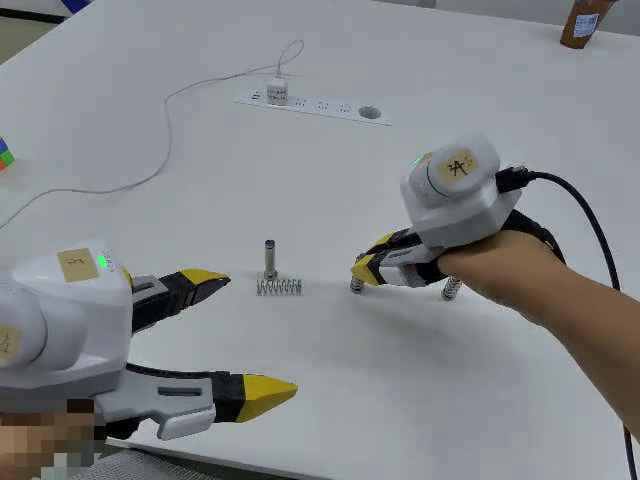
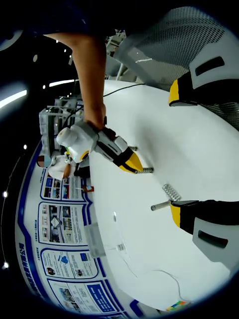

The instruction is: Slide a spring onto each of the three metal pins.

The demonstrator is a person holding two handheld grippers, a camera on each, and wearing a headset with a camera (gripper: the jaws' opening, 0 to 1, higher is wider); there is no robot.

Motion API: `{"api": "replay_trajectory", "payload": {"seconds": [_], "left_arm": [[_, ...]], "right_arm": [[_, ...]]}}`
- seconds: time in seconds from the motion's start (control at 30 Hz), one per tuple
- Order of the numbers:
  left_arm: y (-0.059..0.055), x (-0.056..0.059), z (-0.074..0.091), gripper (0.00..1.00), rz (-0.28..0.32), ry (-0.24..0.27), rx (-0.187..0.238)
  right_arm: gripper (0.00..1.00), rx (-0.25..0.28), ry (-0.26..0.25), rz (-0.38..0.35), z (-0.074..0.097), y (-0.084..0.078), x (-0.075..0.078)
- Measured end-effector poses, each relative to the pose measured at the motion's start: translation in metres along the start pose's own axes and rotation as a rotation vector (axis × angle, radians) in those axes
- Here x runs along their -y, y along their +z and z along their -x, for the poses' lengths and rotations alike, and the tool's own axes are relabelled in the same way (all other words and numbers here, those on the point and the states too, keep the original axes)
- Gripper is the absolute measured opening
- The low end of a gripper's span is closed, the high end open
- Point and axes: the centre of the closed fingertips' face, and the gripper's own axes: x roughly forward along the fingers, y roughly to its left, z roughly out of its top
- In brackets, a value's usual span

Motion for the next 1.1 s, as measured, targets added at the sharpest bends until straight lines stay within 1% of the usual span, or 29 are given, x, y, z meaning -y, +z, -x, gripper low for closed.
{"api": "replay_trajectory", "payload": {"seconds": [0.2,0.33,0.47,0.57,0.77,0.9,1.1], "left_arm": [[0.0,0.0,0.0,0.79,-0.001,-0.001,0.0],[0.0,0.0,0.0,0.79,0.0,-0.001,0.0],[0.0,0.001,0.0,0.79,0.0,-0.001,-0.001],[0.0,0.0,0.0,0.79,0.0,0.001,0.0],[0.0,0.0,0.0,0.79,0.002,0.003,0.001],[0.001,0.0,0.0,0.79,0.002,0.002,0.002],[0.0,0.001,0.0,0.79,-0.001,0.0,-0.002]], "right_arm": [[0.16,0.016,-0.012,0.023,0.008,0.007,0.0],[0.16,0.041,-0.013,0.059,0.014,0.022,-0.005],[0.16,0.06,0.005,0.091,0.013,0.036,-0.014],[0.16,0.056,0.031,0.123,0.005,0.042,-0.024],[0.16,0.029,0.075,0.174,-0.008,0.044,-0.038],[0.16,-0.015,0.115,0.217,-0.023,0.036,-0.047],[0.16,-0.065,0.15,0.262,-0.041,0.028,-0.054]]}}
